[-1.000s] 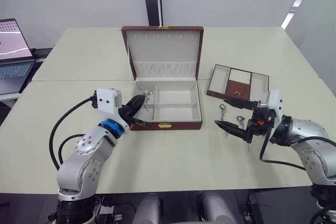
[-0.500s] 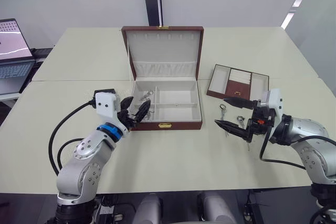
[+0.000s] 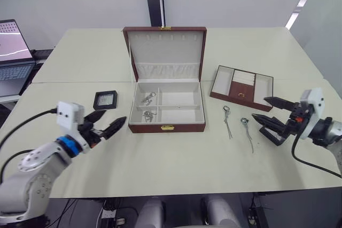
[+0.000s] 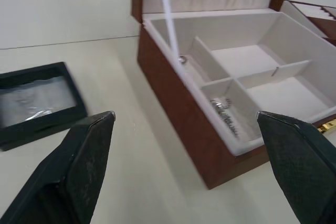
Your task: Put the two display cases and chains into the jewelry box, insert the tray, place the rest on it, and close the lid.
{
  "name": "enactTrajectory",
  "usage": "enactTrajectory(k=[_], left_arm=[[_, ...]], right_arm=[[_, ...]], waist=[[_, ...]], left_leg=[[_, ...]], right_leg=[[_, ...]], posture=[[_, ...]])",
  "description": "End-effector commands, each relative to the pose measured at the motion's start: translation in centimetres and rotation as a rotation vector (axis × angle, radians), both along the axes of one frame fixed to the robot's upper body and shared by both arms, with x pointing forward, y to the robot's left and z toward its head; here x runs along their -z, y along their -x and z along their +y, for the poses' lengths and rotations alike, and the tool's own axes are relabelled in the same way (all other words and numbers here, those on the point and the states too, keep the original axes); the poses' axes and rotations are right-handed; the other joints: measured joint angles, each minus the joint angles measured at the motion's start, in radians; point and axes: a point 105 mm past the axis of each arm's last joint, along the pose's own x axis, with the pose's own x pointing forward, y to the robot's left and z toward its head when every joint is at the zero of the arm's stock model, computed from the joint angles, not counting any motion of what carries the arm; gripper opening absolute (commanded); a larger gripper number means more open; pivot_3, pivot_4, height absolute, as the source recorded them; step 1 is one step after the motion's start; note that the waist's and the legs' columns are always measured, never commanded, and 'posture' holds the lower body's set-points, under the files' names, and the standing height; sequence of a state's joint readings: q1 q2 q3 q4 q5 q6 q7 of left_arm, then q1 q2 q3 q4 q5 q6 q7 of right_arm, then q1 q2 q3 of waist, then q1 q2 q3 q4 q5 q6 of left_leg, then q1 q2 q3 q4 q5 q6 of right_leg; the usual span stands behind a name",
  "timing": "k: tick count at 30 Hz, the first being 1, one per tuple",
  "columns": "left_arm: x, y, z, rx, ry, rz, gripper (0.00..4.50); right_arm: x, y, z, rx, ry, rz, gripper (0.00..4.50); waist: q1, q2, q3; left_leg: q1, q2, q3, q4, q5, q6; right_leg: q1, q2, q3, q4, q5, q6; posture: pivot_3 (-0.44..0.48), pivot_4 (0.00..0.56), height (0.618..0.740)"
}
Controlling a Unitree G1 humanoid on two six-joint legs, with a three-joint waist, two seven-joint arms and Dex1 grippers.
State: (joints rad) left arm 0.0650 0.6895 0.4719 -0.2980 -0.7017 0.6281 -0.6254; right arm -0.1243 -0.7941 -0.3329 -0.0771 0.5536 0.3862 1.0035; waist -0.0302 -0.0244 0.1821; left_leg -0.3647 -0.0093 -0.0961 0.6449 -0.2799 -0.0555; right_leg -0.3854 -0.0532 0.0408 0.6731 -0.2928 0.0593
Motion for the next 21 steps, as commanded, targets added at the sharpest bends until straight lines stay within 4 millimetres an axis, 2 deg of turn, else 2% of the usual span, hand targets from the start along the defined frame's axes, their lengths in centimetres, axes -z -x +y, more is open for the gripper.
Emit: enactTrajectory(k=[1, 5, 12, 18, 21], left_arm=[[-1.1, 0.2, 4.2, -0.106, -0.048, -0.048, 4.49], [-1.1, 0.7, 8.4, -0.243, -0.142, -0.057, 4.49], [-1.9, 1.6, 12.8, -0.405, -0.215, -0.097, 4.49], [-1.3, 2.0, 14.4, -0.472, -0.250, -0.095, 4.49], [-1.2, 2.0, 14.4, -0.478, -0.247, -0.100, 4.49]], right_arm=[[-0.5, -0.1, -2.5, 0.079, 0.041, -0.036, 4.50], [0.1, -0.3, -5.7, 0.203, 0.055, -0.035, 4.50], [1.2, 0.1, -8.9, 0.311, 0.097, -0.021, 4.50], [1.7, 0.0, -10.1, 0.368, 0.122, -0.033, 4.50], [1.6, 0.0, -10.3, 0.382, 0.117, -0.041, 4.50]], waist=[[0.000, 0.000, 0.000], [0.000, 0.000, 0.000], [0.000, 0.000, 0.000], [-0.001, 0.000, 0.000], [-0.002, 0.000, 0.000]], left_leg=[[0.000, 0.000, 0.000, 0.000, 0.000, 0.000], [0.000, 0.000, 0.000, 0.000, 0.000, 0.000], [0.000, 0.001, 0.000, 0.000, 0.000, 0.000], [0.000, 0.002, 0.001, 0.000, 0.000, 0.000], [0.000, 0.001, 0.001, 0.000, 0.000, 0.000]], right_leg=[[0.000, 0.000, 0.000, 0.000, 0.000, 0.000], [0.000, 0.000, 0.000, 0.000, 0.000, 0.000], [0.000, -0.001, 0.000, 0.000, 0.000, 0.000], [0.000, -0.001, 0.001, 0.000, 0.000, 0.000], [-0.001, -0.001, 0.001, 0.000, 0.000, 0.000]], posture=[[0.000, 0.150, 0.740], [0.000, 0.150, 0.740], [0.000, 0.150, 0.740], [0.000, 0.150, 0.740], [0.000, 0.150, 0.740]])
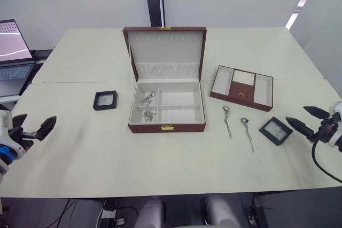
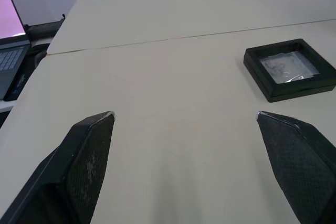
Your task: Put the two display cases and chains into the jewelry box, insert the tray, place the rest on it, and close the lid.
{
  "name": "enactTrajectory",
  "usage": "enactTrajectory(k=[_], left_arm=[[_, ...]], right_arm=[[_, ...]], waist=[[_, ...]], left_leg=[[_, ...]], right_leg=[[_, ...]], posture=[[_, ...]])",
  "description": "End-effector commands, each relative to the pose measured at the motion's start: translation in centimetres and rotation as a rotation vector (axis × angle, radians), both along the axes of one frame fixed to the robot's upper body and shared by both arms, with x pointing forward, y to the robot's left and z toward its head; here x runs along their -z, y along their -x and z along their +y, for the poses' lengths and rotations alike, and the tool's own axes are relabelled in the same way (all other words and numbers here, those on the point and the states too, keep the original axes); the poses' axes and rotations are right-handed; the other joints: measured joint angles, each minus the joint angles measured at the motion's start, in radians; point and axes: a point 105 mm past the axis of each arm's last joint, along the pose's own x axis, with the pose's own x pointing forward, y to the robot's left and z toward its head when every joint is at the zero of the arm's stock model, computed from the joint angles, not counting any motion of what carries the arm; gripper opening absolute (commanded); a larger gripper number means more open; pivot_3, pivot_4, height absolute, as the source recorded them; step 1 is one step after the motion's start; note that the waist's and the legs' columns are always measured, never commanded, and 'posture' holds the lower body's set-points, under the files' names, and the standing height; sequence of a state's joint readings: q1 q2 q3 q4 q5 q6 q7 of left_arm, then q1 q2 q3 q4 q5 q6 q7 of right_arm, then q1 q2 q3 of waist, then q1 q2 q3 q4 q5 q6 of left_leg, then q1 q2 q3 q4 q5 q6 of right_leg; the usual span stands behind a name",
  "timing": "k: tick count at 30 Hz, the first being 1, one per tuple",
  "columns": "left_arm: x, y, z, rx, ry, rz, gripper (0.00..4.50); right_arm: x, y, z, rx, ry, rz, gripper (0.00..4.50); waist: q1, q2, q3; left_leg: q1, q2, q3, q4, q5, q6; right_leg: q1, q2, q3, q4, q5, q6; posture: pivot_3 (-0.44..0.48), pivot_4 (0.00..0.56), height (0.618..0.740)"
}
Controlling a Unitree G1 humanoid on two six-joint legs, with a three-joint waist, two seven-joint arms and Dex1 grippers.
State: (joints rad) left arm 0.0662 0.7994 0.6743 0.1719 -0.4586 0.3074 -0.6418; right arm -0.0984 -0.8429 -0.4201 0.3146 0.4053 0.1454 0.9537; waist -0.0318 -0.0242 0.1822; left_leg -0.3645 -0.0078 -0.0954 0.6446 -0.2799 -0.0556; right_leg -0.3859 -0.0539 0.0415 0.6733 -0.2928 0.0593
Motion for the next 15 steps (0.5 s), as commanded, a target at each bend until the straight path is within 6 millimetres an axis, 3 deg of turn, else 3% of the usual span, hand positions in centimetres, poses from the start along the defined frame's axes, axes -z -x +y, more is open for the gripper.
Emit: enactTrajectory(k=[1, 15], left_arm=[[-1.33, 0.10, 0.37, -0.015, -0.034, -0.051, 4.49], [-1.05, -0.18, 0.10, 0.005, -0.048, -0.033, 4.49]], right_arm=[[-1.78, -0.06, -0.75, 0.025, 0.025, -0.069, 4.50], [-2.51, -0.53, -0.80, 0.023, 0.009, -0.086, 4.50]], waist=[[0.000, 0.000, 0.000], [0.000, 0.000, 0.000]], left_leg=[[0.000, 0.000, 0.000, 0.000, 0.000, 0.000], [0.000, 0.000, 0.000, 0.000, 0.000, 0.000]], right_leg=[[0.000, 0.000, 0.000, 0.000, 0.000, 0.000], [0.000, 0.000, 0.000, 0.000, 0.000, 0.000]], posture=[[0.000, 0.150, 0.740], [0.000, 0.150, 0.740]])
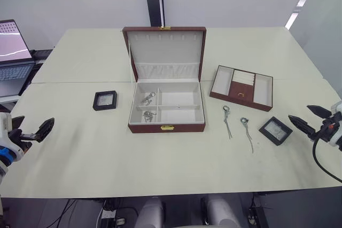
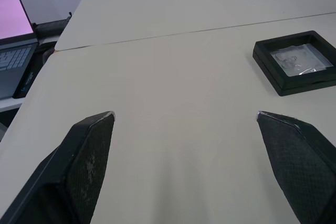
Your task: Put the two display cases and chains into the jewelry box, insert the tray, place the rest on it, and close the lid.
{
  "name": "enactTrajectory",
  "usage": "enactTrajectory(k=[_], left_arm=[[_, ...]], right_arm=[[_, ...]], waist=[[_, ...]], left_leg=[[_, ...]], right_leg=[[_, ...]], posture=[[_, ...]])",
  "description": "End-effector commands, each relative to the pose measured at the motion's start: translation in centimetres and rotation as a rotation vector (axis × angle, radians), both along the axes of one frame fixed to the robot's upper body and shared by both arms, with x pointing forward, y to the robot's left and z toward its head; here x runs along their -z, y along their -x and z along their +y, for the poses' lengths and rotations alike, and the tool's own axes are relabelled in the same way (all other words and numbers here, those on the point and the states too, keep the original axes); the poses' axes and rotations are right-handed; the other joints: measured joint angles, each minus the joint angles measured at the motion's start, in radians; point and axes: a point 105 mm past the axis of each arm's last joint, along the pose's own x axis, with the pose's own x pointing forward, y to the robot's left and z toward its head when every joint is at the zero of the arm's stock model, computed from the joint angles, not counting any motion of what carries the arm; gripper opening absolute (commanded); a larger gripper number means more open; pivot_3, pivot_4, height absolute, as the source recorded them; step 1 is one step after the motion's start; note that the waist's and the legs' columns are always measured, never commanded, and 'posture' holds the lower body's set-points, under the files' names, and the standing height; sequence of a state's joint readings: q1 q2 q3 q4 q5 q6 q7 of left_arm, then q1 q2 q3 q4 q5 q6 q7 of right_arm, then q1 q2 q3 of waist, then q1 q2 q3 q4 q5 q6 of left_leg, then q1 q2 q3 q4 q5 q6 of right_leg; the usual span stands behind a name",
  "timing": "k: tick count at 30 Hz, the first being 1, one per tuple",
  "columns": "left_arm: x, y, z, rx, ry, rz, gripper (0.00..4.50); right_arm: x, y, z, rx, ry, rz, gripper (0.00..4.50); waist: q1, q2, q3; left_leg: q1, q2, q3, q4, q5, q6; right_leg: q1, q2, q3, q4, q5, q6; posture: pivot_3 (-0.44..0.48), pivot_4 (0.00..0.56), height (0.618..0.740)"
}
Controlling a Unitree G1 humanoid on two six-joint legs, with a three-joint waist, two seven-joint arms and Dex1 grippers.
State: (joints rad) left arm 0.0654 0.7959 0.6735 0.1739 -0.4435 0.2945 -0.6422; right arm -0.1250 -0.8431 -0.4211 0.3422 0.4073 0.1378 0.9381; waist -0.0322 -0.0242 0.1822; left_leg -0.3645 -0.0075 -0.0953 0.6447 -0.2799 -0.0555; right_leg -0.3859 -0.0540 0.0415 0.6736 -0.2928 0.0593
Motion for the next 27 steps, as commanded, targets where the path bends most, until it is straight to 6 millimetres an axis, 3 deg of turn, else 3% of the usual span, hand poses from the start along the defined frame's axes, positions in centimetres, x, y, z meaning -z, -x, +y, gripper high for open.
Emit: enactTrajectory(k=[1, 5, 9, 12, 15, 20, 27], left_arm=[[-1.1, -0.3, -0.1, 0.018, -0.035, -0.031, 4.49], [-1.2, -1.3, -1.3, 0.101, -0.065, -0.013, 4.49], [-1.7, -2.6, -3.1, 0.255, -0.164, 0.034, 4.49], [-1.7, -3.3, -4.4, 0.364, -0.220, 0.093, 4.49], [-0.7, -3.9, -5.6, 0.496, -0.318, 0.216, 4.49], [0.3, -5.7, -6.6, 0.649, -0.418, 0.344, 4.49], [-0.5, -9.4, -8.7, 0.772, -0.509, 0.349, 4.49]], right_arm=[[-2.3, -0.1, -0.3, -0.004, 0.018, -0.069, 4.50], [-2.6, -0.1, 0.9, -0.059, 0.001, -0.079, 4.50], [-3.6, 0.0, 4.4, -0.204, -0.013, -0.090, 4.50], [-5.0, 0.3, 8.1, -0.343, -0.025, -0.102, 4.50], [-6.4, 1.2, 13.0, -0.538, -0.033, -0.106, 4.50], [-7.0, 2.9, 18.6, -0.771, -0.024, -0.099, 4.50], [-6.4, 3.9, 21.7, -0.893, -0.022, -0.085, 4.50]], waist=[[0.000, 0.000, 0.000], [0.000, 0.000, 0.000], [0.000, 0.000, 0.000], [-0.002, 0.001, 0.000], [-0.004, 0.002, 0.001], [0.000, 0.002, 0.001], [0.006, -0.001, 0.002]], left_leg=[[0.000, 0.000, 0.000, 0.000, 0.000, 0.000], [0.000, 0.000, 0.000, 0.000, 0.000, 0.000], [0.000, 0.000, 0.000, 0.000, 0.000, 0.000], [0.000, 0.000, 0.000, 0.000, 0.000, 0.000], [0.000, 0.000, 0.000, 0.000, 0.000, 0.000], [-0.001, -0.001, -0.001, 0.000, 0.000, 0.000], [-0.004, -0.003, -0.003, 0.001, 0.000, 0.000]], right_leg=[[0.000, 0.000, 0.000, 0.000, 0.000, 0.000], [0.000, 0.000, 0.000, 0.000, 0.000, 0.000], [0.000, 0.000, 0.000, 0.001, 0.000, 0.000], [0.000, 0.000, 0.000, 0.001, 0.000, 0.000], [-0.001, 0.001, 0.000, 0.001, 0.000, 0.000], [-0.001, 0.001, -0.001, 0.002, 0.000, 0.000], [-0.002, 0.001, -0.004, 0.002, 0.000, 0.000]], posture=[[0.000, 0.150, 0.740], [0.000, 0.150, 0.740], [0.000, 0.150, 0.740], [0.000, 0.150, 0.740], [0.000, 0.150, 0.740], [0.000, 0.150, 0.740], [0.000, 0.150, 0.740]])
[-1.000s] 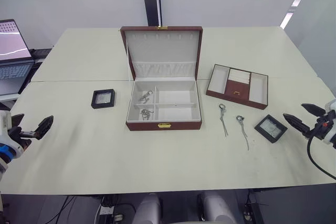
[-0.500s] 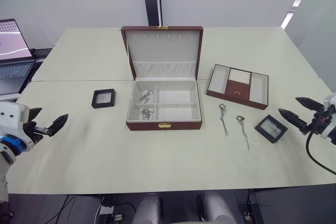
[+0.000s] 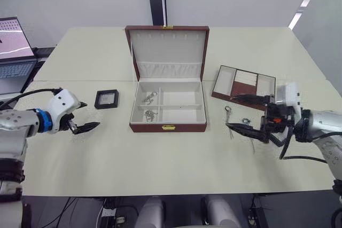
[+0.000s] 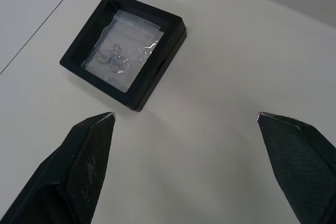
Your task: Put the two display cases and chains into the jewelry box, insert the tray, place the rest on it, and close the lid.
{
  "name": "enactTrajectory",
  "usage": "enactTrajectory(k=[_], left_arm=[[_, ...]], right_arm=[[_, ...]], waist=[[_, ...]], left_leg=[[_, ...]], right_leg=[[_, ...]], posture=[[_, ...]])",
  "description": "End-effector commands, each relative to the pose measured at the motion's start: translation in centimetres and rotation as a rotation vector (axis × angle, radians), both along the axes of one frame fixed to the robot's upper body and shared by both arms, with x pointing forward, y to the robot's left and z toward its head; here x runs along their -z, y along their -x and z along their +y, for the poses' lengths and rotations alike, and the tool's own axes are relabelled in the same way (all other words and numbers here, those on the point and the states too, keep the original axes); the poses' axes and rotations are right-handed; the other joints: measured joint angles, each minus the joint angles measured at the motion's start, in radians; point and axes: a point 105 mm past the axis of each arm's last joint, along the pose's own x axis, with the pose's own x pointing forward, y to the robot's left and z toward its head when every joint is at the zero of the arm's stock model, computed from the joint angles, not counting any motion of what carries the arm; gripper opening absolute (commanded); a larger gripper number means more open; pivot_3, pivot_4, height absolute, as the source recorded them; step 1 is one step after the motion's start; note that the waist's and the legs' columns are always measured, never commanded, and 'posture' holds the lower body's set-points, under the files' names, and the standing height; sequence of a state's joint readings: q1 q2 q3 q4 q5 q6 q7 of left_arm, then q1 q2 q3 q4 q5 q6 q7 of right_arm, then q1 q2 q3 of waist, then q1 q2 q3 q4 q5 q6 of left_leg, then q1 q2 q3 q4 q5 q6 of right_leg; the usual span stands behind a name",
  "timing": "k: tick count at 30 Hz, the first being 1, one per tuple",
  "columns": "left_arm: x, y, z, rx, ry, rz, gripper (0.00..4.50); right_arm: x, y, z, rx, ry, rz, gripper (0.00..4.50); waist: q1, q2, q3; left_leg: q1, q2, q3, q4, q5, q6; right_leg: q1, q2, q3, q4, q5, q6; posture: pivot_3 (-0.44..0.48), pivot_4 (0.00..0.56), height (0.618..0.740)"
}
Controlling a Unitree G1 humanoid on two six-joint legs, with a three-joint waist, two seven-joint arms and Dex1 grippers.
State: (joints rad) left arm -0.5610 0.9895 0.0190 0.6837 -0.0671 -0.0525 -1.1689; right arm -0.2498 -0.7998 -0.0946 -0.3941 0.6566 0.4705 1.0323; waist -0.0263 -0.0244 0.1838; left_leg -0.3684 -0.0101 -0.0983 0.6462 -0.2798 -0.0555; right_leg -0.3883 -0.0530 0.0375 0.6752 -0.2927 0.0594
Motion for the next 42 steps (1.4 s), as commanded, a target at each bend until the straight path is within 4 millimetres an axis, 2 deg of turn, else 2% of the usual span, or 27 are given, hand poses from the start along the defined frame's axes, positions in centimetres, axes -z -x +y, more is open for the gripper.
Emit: enactTrajectory(k=[1, 7, 20, 33, 35, 42], left_arm=[[-0.7, -1.2, -0.9, 0.063, -0.037, -0.016, 4.49], [-0.1, -2.1, -1.7, 0.099, -0.036, 0.020, 4.49], [1.0, -2.5, -1.4, 0.050, -0.008, 0.093, 4.49], [1.3, -2.5, -1.3, 0.024, 0.016, 0.103, 0.54], [1.3, -2.5, -1.2, 0.020, 0.020, 0.105, 0.04], [1.3, -2.3, -1.1, 0.014, 0.029, 0.100, 0.04]], right_arm=[[-0.2, 0.7, 1.3, -0.049, 0.002, -0.028, 4.50], [0.2, 1.5, 2.0, -0.055, 0.001, -0.023, 4.50], [0.3, 2.1, 2.4, -0.026, -0.017, -0.016, 4.50], [0.5, 2.0, 2.2, -0.021, -0.012, -0.007, 4.50], [0.5, 2.0, 2.2, -0.021, -0.012, -0.008, 4.50], [0.4, 1.9, 2.1, -0.024, -0.016, -0.011, 4.50]], waist=[[-0.002, 0.000, 0.000], [-0.013, 0.000, 0.000], [-0.014, -0.001, 0.000], [-0.014, -0.001, 0.000], [-0.014, -0.001, 0.000], [-0.014, -0.001, 0.000]], left_leg=[[0.000, 0.000, 0.000, 0.000, 0.000, 0.000], [0.000, 0.001, 0.001, 0.000, 0.000, 0.000], [0.000, 0.001, -0.001, 0.001, 0.000, 0.000], [0.001, 0.001, -0.001, 0.001, 0.000, 0.000], [0.001, 0.001, -0.001, 0.001, 0.000, 0.000], [0.001, 0.001, -0.001, 0.001, 0.000, 0.000]], right_leg=[[0.000, 0.000, 0.000, 0.000, 0.000, 0.000], [-0.001, 0.000, 0.001, 0.001, 0.000, 0.000], [-0.001, 0.001, 0.000, 0.003, 0.000, 0.000], [-0.001, 0.001, 0.000, 0.004, 0.000, 0.000], [-0.001, 0.001, 0.000, 0.004, 0.000, 0.000], [-0.001, 0.001, 0.000, 0.004, 0.000, 0.000]], posture=[[0.000, 0.150, 0.740], [0.000, 0.150, 0.740], [0.000, 0.150, 0.740], [0.000, 0.150, 0.740], [0.000, 0.150, 0.740], [0.000, 0.150, 0.740]])
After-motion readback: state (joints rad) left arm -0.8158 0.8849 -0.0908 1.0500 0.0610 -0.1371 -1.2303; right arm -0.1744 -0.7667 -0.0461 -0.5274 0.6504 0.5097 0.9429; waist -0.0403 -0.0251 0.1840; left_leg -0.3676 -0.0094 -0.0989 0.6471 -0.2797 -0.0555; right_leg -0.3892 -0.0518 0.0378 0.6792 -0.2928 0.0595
